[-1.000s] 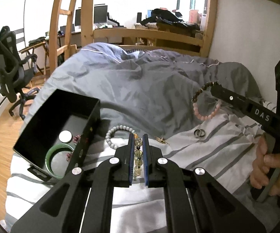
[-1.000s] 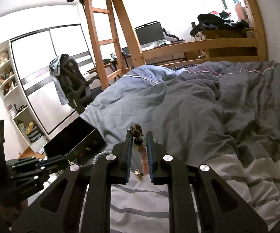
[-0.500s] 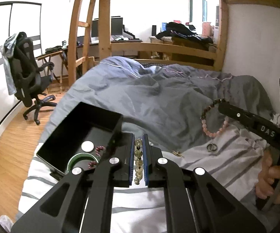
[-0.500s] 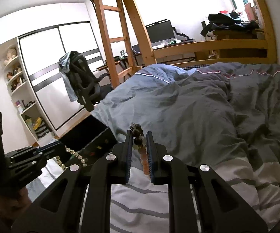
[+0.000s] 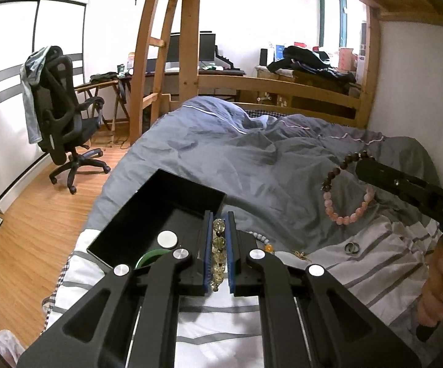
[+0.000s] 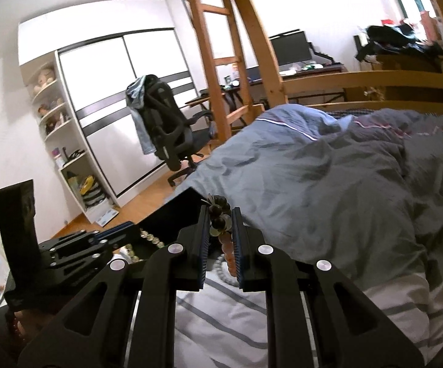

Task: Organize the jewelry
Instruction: 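Carry the yellow bracelet with the left tool while the right tool carries the brown-pink bracelet into the box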

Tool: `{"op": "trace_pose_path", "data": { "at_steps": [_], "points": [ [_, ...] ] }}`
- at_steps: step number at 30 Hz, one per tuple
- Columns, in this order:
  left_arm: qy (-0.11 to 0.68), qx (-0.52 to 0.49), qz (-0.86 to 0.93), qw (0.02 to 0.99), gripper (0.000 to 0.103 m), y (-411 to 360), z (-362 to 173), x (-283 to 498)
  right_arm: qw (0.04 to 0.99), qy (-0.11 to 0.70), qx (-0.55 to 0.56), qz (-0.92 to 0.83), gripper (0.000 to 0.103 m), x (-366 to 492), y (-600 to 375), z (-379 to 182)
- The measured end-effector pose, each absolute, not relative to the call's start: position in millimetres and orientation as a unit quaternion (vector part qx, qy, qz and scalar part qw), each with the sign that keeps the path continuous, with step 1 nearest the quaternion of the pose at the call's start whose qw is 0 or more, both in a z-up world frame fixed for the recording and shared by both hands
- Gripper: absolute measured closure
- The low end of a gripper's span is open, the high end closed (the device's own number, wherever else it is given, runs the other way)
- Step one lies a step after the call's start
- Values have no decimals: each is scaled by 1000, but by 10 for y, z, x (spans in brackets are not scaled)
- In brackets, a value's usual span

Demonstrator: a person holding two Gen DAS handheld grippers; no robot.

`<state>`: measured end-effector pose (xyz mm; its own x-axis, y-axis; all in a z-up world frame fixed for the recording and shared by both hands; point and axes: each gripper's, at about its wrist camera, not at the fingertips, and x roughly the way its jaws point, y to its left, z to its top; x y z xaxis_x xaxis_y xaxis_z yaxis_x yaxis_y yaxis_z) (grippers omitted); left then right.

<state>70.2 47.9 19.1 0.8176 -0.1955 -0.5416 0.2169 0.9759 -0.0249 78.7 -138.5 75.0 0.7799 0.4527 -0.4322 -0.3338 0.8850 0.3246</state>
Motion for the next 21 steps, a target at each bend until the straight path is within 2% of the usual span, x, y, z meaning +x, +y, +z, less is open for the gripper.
{"op": "trace_pose_path", "data": {
  "at_steps": [21],
  "points": [
    [286,-9,-71,956,95,836,180,883,926,274,80,247,88,1100,-735,853]
  ]
}}
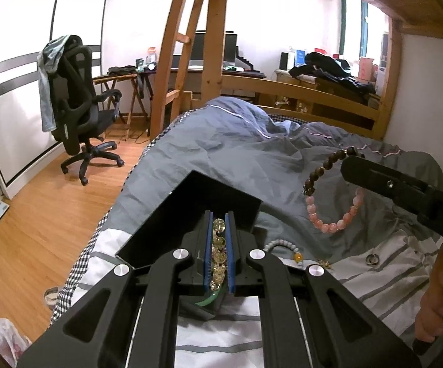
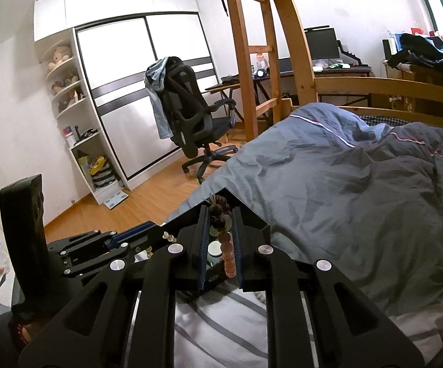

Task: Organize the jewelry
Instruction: 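Carry the yellow bracelet with the left tool while the right tool carries the brown-pink bracelet into the box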

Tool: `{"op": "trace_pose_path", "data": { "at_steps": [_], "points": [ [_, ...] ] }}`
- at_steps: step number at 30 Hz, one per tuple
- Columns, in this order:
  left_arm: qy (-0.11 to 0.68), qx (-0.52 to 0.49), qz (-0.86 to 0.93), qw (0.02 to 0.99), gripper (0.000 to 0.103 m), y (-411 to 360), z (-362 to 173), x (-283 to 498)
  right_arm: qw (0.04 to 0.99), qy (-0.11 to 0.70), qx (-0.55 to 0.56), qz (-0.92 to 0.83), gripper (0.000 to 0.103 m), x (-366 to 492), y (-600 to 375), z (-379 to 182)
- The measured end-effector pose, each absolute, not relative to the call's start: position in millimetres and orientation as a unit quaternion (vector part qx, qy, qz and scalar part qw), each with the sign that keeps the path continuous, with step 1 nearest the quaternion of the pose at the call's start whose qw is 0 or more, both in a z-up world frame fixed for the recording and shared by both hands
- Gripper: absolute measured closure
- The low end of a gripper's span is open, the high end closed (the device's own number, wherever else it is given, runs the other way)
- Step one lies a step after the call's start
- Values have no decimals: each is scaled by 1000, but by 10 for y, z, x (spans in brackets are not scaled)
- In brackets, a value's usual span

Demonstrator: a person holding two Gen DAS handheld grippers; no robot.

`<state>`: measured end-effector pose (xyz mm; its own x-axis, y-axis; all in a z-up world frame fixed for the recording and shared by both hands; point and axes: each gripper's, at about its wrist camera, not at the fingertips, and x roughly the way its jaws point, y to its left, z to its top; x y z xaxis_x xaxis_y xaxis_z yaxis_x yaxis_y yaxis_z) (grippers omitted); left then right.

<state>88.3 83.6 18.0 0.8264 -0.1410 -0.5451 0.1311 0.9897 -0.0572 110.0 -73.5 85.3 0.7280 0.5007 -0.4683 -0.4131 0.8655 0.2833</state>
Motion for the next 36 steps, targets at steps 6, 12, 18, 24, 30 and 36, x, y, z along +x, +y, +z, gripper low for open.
{"op": "trace_pose_path", "data": {
  "at_steps": [6,12,18,24,30,36],
  "points": [
    [285,-23,-57,957,95,991,171,947,921,280,81,257,88,1228,-587,831],
    [290,-47,-62,954,95,1162,128,1056,915,289,77,270,88,1374,-364,786],
    [296,-68,-85,949,95,1251,68,1139,908,307,76,273,88,1535,-178,679],
    [312,-70,-74,945,95,1273,-34,1211,900,335,72,269,88,1634,-48,500],
    [310,-78,-50,946,95,1351,-36,1204,882,380,67,270,87,1713,29,282],
    [295,-84,-38,951,62,1391,22,1136,891,367,86,253,10,1697,-116,357]
  ]
}}
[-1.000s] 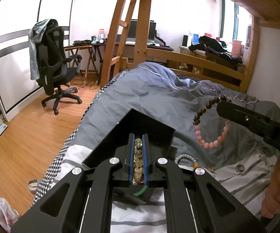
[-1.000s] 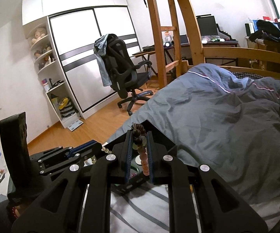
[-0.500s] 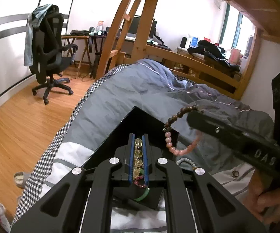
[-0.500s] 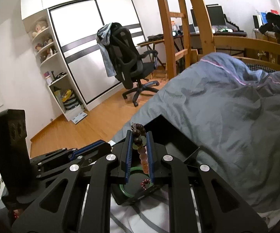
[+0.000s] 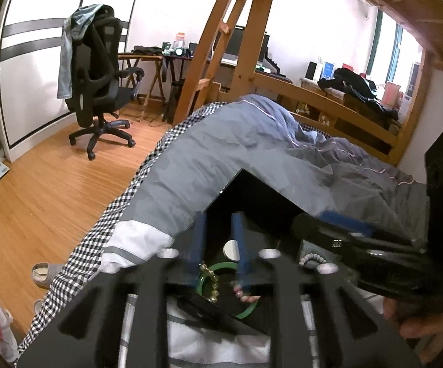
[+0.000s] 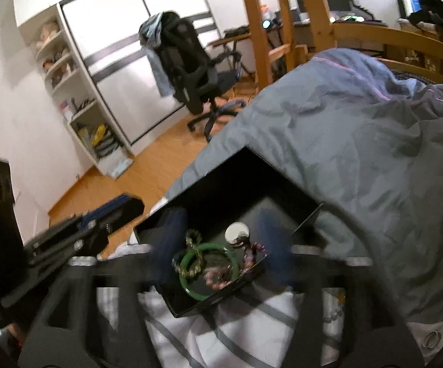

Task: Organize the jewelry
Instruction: 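Carry the yellow bracelet with the left tool while the right tool carries the brown-pink bracelet into the box, then grasp the white beaded bracelet with the left tool while the right tool grasps the silver rings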

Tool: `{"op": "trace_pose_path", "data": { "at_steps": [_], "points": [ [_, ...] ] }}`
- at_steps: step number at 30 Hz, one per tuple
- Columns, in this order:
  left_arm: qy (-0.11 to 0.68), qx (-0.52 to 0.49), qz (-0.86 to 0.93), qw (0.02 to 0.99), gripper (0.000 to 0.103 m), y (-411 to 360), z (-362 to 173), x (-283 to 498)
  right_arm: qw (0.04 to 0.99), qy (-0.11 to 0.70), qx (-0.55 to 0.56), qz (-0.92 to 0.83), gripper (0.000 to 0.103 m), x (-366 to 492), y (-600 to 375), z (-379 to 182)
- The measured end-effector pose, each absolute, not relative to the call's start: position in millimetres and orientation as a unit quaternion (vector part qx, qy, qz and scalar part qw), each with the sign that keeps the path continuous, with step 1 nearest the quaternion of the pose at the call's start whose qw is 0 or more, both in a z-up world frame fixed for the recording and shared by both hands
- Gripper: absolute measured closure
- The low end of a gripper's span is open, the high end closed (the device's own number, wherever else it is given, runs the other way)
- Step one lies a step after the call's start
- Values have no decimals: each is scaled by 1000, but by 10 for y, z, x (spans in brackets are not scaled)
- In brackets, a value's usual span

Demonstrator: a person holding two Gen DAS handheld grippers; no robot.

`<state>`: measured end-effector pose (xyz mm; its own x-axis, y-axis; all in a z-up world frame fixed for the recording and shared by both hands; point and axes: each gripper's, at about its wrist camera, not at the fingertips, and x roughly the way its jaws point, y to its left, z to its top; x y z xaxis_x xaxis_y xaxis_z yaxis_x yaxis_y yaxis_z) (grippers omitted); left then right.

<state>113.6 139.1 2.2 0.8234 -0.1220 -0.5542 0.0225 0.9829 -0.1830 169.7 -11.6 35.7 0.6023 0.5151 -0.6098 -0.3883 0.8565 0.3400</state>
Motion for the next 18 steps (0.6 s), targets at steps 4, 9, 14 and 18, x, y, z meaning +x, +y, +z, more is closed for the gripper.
{"op": "trace_pose_path", "data": {
  "at_steps": [4,9,14,18],
  "points": [
    [257,-82,-40,962,16,1349,163,1000,914,335,75,215,9,1613,-342,567],
    [249,-79,-81,962,7,1172,311,884,935,315,40,160,4,1395,-797,919],
    [268,-31,-116,956,6,745,316,785,944,311,-24,105,4,1106,-1160,1120],
    [293,13,-137,946,6,383,190,750,944,313,-70,71,4,872,-1349,1041]
  ]
}}
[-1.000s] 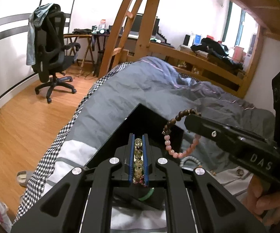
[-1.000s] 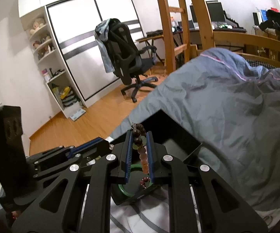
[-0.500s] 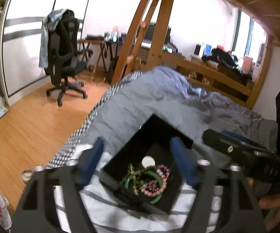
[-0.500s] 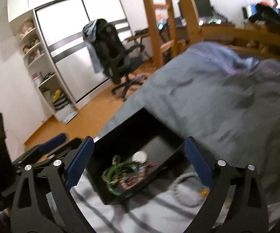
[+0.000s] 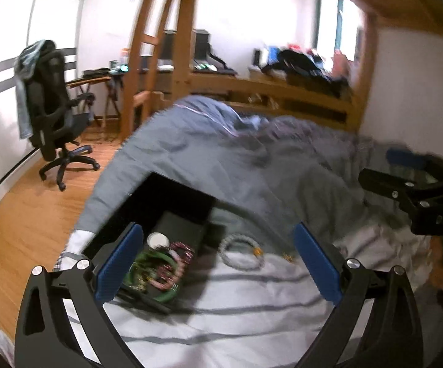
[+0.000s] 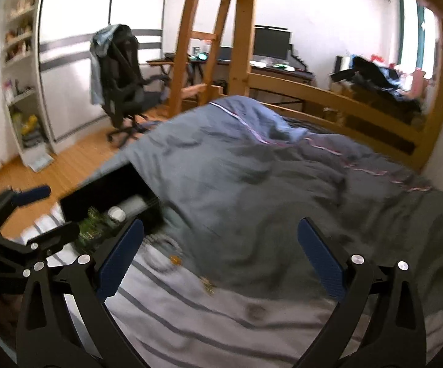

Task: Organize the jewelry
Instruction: 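Grasp the white beaded bracelet with the left tool while the right tool grasps the silver rings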

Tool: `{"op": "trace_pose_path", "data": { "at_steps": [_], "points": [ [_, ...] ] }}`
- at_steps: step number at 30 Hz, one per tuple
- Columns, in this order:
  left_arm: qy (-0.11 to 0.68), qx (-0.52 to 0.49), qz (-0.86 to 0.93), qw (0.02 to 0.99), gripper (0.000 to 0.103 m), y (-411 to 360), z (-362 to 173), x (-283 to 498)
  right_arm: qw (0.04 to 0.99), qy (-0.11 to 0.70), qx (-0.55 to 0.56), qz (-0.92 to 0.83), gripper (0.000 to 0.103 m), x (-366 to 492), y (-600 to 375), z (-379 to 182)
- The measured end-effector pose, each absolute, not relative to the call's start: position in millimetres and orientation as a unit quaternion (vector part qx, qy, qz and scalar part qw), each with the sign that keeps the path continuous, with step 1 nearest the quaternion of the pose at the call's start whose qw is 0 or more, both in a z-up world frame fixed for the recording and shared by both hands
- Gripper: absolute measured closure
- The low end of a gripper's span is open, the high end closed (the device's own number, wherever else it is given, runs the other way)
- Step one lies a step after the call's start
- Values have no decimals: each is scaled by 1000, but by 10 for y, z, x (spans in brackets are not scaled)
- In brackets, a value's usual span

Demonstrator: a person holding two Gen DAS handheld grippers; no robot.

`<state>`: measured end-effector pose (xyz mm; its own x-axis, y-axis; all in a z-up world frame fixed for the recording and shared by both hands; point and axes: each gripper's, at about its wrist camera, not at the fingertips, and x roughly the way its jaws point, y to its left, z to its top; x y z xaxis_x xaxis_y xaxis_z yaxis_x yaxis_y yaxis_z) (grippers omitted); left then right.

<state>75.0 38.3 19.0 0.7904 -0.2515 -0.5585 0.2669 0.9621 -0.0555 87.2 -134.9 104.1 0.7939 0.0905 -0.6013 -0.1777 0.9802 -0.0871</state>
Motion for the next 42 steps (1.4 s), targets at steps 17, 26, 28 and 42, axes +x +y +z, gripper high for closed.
{"op": "trace_pose_path", "data": {
  "at_steps": [17,26,28,42],
  "points": [
    [388,197,-175,883,22,-541,-699,1338,873,484,-30,54,60,988,-1963,-313],
    [476,163,-184,845,79,-485,-956,1607,857,512,-28,54,88,1088,-1988,-485],
    [473,156,-190,846,88,-459,-936,1563,864,501,-18,54,94,1035,-2021,-433],
    [442,141,-204,862,95,-400,-799,1374,870,489,-38,53,82,1010,-1925,-369]
  ]
}}
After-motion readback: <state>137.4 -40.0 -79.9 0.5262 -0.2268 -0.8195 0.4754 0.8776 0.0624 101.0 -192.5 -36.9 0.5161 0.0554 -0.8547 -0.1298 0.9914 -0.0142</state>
